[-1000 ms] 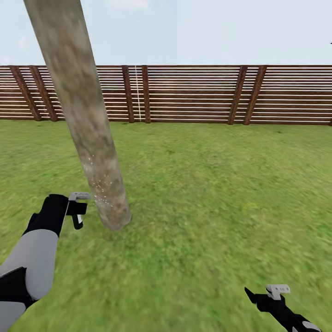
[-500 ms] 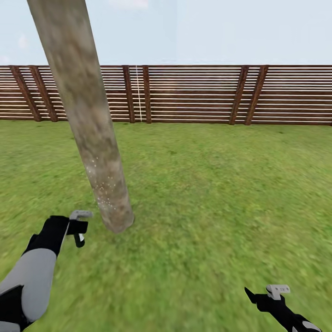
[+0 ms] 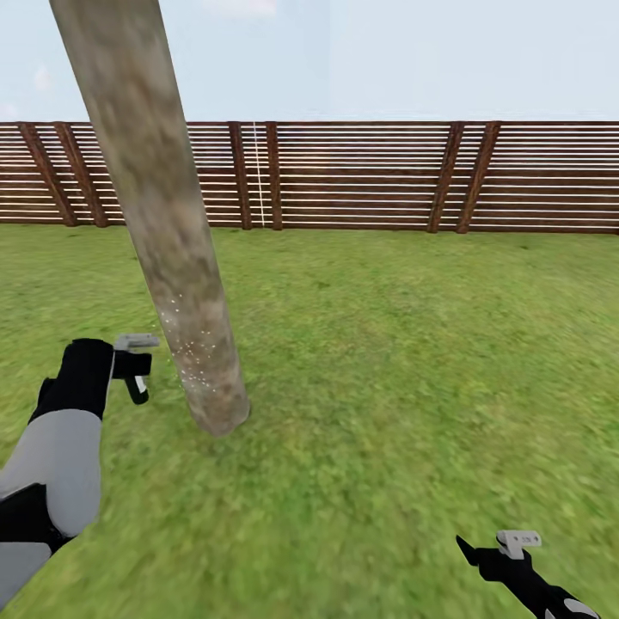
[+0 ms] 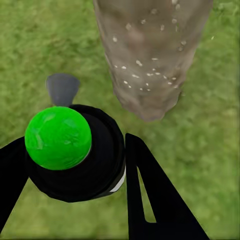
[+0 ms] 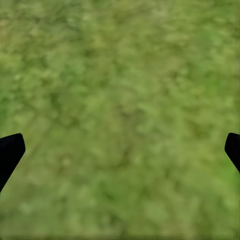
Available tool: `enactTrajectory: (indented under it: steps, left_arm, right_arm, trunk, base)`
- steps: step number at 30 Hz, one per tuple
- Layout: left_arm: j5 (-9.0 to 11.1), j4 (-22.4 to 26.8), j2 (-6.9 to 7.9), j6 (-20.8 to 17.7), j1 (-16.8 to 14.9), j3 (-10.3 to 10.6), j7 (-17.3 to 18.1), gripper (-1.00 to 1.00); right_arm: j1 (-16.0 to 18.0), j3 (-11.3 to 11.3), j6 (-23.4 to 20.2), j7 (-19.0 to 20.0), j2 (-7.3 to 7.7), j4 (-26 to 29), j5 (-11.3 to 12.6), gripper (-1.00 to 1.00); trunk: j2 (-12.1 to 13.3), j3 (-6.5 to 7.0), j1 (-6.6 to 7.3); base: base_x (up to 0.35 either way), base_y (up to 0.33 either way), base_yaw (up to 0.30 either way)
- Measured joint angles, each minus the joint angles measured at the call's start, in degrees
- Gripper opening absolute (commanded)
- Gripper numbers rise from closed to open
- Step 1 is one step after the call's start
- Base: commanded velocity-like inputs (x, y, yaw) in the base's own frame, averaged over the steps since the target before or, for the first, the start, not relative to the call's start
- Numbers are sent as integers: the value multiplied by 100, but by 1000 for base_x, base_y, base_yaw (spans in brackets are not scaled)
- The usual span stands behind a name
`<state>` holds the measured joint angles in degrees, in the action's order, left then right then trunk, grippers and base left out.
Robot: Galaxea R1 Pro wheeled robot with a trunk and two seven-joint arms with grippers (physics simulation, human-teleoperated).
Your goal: In the garden, pick up the pesticide atomizer on the floor and spray pesticide onto both trees until each tree trunk is fully covered.
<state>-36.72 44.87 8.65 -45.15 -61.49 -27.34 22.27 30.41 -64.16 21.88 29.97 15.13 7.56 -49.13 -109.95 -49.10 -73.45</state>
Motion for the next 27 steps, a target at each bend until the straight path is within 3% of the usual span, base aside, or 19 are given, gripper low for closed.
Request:
enactTrajectory:
  steps: [4, 5, 6, 9, 10, 12, 16, 17, 18, 19, 23, 25, 27]
  left_arm:
    - [36, -308, -18, 289, 472, -20, -23, -100]
    - [26, -774, 1, 794, 611, -71, -48, -100]
    - [21, -1279, 16, 885, 662, -95, -83, -100]
    - [5, -1068, 79, 863, 606, -101, -342, -100]
    - [5, -1038, 121, 832, 574, -98, -390, -100]
    - [-3, -826, 197, 377, 297, -81, -432, -100]
    - [-11, -476, 213, -413, -439, -15, -430, -100]
    - [13, -463, 207, -514, -490, 48, -411, -100]
    - [52, -467, 186, -534, -463, 456, -373, -100]
    - [29, -479, 178, -528, -443, 577, -364, -100]
    - [105, -549, 152, -280, 214, 665, -329, -100]
    - [242, -552, 117, 41, 593, 666, -326, -100]
    - [513, -535, 109, 433, 920, 646, -391, -100]
  right_arm:
    - [0, 0, 0, 0, 0, 0, -3, 100]
    - [0, 0, 0, 0, -1, 0, -7, 100]
    - [0, 0, 0, 0, -1, 0, -9, 100]
    - [0, 0, 0, 0, 3, 0, -4, 100]
    - [0, 0, 0, 0, 3, 0, -3, 100]
    - [0, 0, 0, 0, 1, 0, -1, 100]
    - [0, 0, 0, 0, 0, 0, 0, 100]
    - [0, 0, 0, 0, 2, 0, 0, 100]
    - [0, 0, 0, 0, 0, 0, 0, 100]
    - [0, 0, 0, 0, 3, 0, 0, 100]
    - [0, 0, 0, 0, 6, 0, 0, 100]
    - [0, 0, 0, 0, 2, 0, -4, 100]
    - [0, 0, 0, 0, 1, 0, -6, 100]
  trunk:
    - [0, -1, 0]
    - [-1, 0, 1]
    - [1, -1, -1]
    - [0, 0, 0]
    - [0, 0, 0]
    - [0, 1, 1]
    - [0, 2, 1]
    - [0, 0, 0]
    - [0, 0, 0]
    - [0, 0, 0]
    - [0, -1, 0]
    - [0, -1, 0]
    - [0, 0, 0]
  base:
    - [0, 0, 0]
    - [0, 0, 0]
    - [0, 0, 0]
    - [0, 0, 0]
    - [0, 0, 0]
    - [0, 0, 0]
    - [0, 0, 0]
    - [0, 0, 0]
    - [0, 0, 0]
    - [0, 0, 0]
    - [0, 0, 0]
    - [0, 0, 0]
    - [0, 0, 0]
